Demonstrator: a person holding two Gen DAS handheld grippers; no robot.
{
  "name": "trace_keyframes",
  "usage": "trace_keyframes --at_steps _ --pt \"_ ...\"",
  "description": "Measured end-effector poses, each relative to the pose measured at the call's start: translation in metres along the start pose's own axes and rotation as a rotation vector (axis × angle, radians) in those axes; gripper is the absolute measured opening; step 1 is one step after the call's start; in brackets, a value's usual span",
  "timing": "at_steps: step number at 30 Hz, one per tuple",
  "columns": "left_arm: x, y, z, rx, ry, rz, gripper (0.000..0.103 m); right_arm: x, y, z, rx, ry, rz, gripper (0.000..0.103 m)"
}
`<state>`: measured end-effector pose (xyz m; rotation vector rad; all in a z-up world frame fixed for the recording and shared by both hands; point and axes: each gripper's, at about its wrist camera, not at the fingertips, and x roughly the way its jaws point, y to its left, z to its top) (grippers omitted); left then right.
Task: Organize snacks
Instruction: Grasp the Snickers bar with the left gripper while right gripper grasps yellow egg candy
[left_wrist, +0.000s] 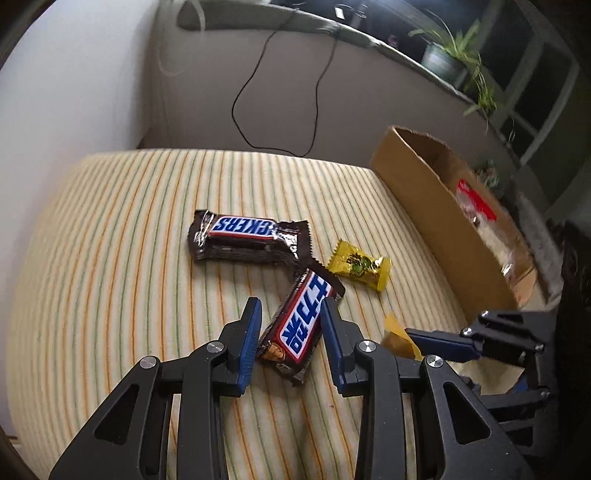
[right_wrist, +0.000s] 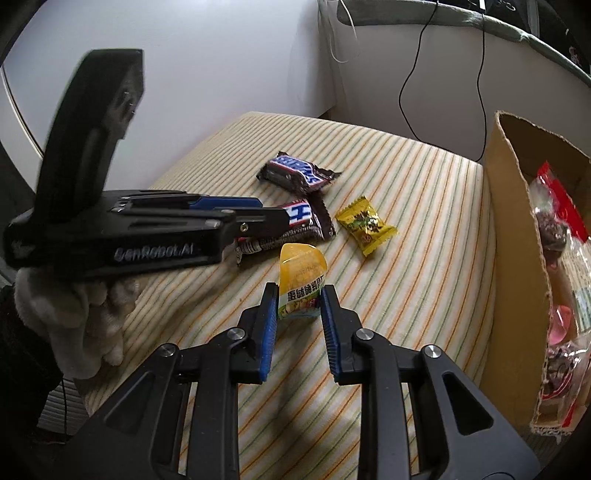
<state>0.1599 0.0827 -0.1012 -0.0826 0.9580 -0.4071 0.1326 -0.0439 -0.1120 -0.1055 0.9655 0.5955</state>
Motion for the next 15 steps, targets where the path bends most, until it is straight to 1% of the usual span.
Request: trace_keyframes --at_steps 4,7,9,11,15 --pt "0.005 -0.012 0.003 0.059 0.009 0.042 0.033 0.001 -0.002 -0.002 0.006 0.008 -0.008 0.024" --pt "0.009 -0.011 0.005 0.075 0.023 0.043 0.034 0.002 -0.003 -0.004 0.007 0.011 -0.014 0.024" --pt "0.014 -0.015 0.005 0.091 0.035 0.056 0.035 0.001 -0.002 -0.005 0.006 0.012 -0.015 0.024" --pt "0.018 -0.017 0.003 0.106 0.045 0.066 0.035 0.002 -0.002 -0.005 0.003 0.013 -0.016 0.024" --pt "0.018 -0.022 -0.003 0.128 0.036 0.092 0.032 0.004 -0.003 -0.004 0.0 0.018 -0.011 0.024"
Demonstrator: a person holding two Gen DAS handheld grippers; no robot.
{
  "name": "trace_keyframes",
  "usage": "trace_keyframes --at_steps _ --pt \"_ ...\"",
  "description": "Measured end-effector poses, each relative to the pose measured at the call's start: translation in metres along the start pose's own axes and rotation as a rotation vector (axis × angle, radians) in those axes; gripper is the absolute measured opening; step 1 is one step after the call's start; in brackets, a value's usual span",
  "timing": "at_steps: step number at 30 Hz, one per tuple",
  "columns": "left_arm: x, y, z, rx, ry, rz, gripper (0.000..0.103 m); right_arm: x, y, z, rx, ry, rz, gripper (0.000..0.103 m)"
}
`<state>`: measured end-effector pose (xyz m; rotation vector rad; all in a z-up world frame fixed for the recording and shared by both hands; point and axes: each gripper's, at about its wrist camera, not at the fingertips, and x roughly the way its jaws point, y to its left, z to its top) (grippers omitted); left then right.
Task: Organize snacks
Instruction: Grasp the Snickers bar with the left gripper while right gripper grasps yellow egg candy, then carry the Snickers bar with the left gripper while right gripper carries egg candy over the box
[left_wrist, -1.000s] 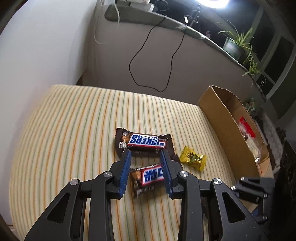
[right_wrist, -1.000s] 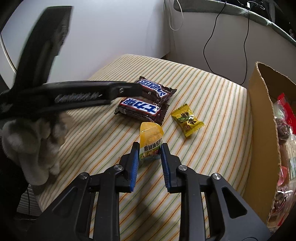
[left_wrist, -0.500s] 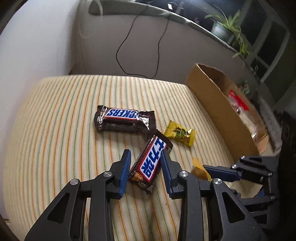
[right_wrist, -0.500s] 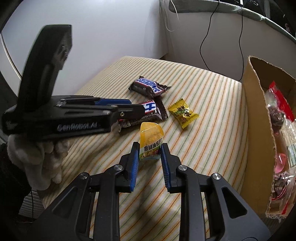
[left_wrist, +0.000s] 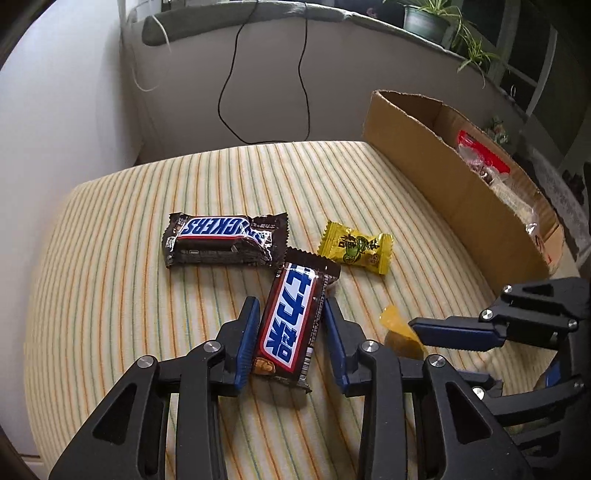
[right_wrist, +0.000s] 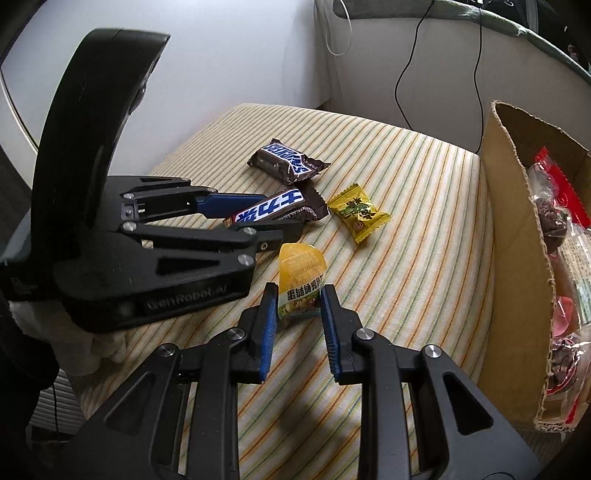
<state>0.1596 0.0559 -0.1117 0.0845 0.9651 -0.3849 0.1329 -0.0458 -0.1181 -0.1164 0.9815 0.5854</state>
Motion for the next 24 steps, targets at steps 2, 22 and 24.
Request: trace_keyframes --at_steps 2,22,24 --pt "-0.001 0.0 -0.001 -0.009 -0.001 0.001 0.029 -0.001 -0.001 0.0 0.006 -0.001 0.004 0.024" --pt "-0.058 -0.019 -0.023 -0.086 -0.12 0.008 0.026 -0.052 -0.006 -0.011 0.018 -0.085 0.033 0.024" --pt "-0.068 -0.024 -0.023 -0.083 -0.147 0.011 0.026 -0.061 -0.007 -0.014 0.017 -0.096 0.032 0.024"
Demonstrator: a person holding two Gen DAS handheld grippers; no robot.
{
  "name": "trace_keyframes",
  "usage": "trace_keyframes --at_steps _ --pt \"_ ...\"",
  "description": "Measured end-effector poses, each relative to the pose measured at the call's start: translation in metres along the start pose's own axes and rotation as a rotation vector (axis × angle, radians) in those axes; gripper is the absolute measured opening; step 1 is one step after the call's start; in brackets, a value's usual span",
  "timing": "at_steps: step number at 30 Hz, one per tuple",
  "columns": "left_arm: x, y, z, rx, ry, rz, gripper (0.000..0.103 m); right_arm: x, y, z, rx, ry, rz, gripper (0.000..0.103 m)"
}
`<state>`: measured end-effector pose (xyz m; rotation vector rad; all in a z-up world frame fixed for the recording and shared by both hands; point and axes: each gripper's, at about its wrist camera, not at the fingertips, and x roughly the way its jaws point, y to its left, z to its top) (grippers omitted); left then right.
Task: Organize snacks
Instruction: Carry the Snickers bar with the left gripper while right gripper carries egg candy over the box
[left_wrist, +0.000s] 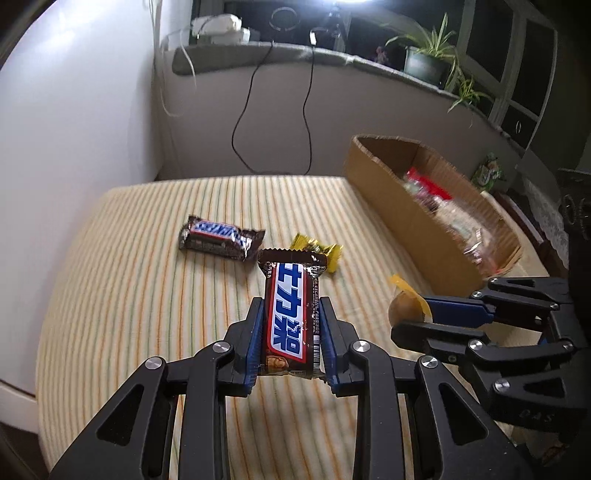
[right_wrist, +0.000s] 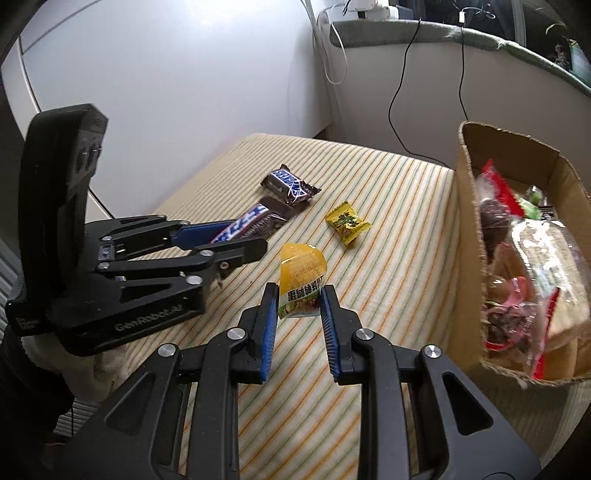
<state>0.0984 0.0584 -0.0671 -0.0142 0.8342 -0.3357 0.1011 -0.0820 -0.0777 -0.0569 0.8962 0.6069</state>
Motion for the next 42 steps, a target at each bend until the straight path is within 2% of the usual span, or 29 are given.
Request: trace_keyframes --at_steps 8,17,31,42 --pt "-0.027 -0.024 0.011 0.04 -0.079 -0.003 0.026 -0.041 -0.007 -0.004 0.0 -0.056 0.004 0.024" --pt "-0.038 -0.054 0.022 0.086 -0.126 -0.025 0.026 -0.075 -0.023 0.0 0.001 -0.118 -0.022 0.024" --pt "-0.012 -0.115 0.042 0.155 -0.11 -0.084 0.026 -0.104 -0.095 0.011 0.056 -0.162 -0.106 0.024" --pt "0.017 -0.157 0.056 0.201 -0.082 -0.123 0.026 -0.11 -0.159 0.019 0.123 -0.154 -0.176 0.024"
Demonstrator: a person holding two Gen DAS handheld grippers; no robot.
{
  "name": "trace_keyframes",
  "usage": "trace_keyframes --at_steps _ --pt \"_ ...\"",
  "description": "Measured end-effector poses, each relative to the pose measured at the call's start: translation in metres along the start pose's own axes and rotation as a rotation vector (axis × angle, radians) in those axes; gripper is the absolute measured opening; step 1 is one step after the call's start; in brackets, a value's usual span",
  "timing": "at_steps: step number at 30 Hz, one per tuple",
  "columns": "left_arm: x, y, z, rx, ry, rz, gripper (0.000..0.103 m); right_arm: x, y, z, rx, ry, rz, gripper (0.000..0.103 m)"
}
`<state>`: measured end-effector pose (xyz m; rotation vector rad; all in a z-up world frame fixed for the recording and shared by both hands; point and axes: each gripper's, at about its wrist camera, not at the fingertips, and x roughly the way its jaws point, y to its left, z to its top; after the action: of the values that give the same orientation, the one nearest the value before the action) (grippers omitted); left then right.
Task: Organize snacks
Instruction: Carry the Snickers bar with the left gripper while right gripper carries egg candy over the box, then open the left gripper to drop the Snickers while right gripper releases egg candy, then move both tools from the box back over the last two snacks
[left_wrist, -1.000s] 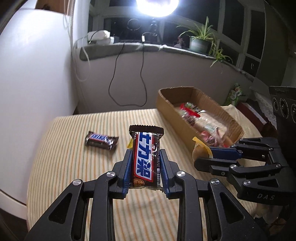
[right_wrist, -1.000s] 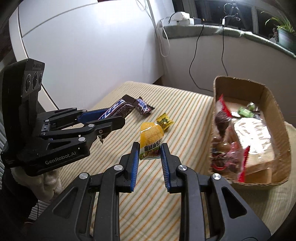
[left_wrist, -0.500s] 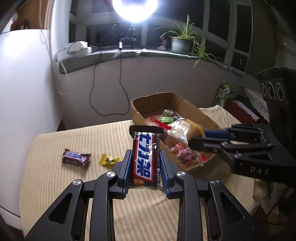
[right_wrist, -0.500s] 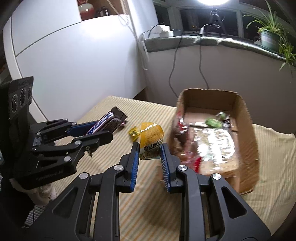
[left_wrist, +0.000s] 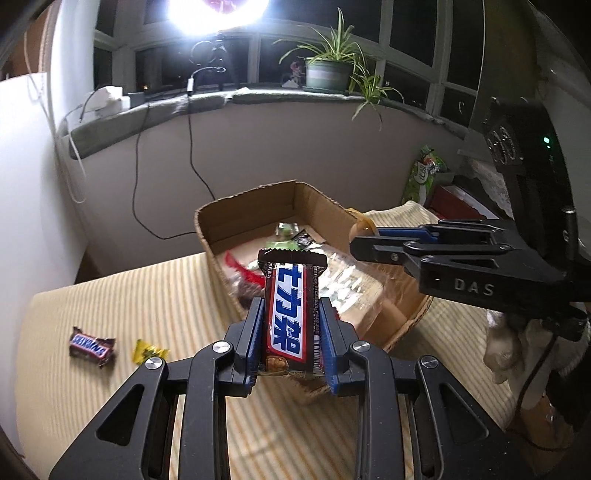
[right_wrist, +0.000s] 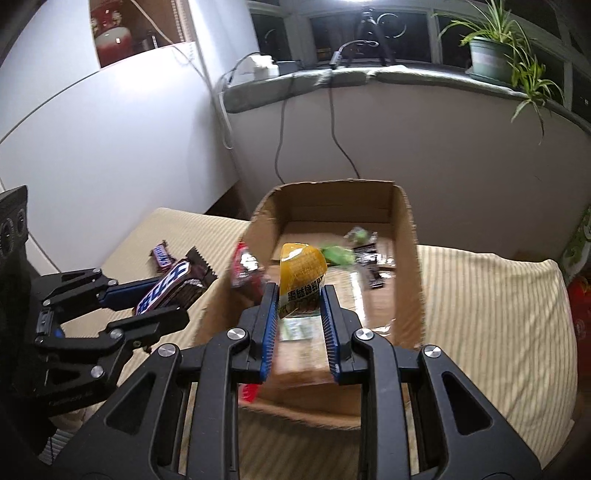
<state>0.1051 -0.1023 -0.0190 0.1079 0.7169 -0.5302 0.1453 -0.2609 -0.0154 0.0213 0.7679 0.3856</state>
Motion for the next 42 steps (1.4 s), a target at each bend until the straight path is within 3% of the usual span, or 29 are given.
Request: trace_keyframes --at_steps 10,23,25,27,28,36,42 --pt "0.016 -0.008 0.006 0.013 0.02 -0.008 0.027 0.02 -0.023 0.007 0.024 0.029 -0.004 0.024" --pt "0.015 -0.009 0.009 0.019 0.007 -0.004 0.027 0.026 -0.025 0.007 0.029 0.036 -0.014 0.024" --pt "0.014 -0.008 0.009 0.017 0.005 -0.004 0.03 0.025 -0.025 0.007 0.03 0.035 -0.016 0.028" --pt "0.013 -0.007 0.009 0.015 0.002 -0.003 0.033 0.024 -0.024 0.007 0.027 0.031 -0.021 0.049" --pt "0.012 -0.007 0.008 0.015 0.001 -0.003 0.033 0.023 -0.023 0.007 0.024 0.027 -0.022 0.052" --pt "-0.005 0.009 0.005 -0.01 -0.024 0.007 0.033 0.012 -0.011 0.011 0.029 0.004 -0.017 0.053" --pt "-0.023 0.053 -0.007 -0.074 -0.032 0.062 0.033 0.005 0.02 0.015 -0.004 -0.014 0.02 0.053"
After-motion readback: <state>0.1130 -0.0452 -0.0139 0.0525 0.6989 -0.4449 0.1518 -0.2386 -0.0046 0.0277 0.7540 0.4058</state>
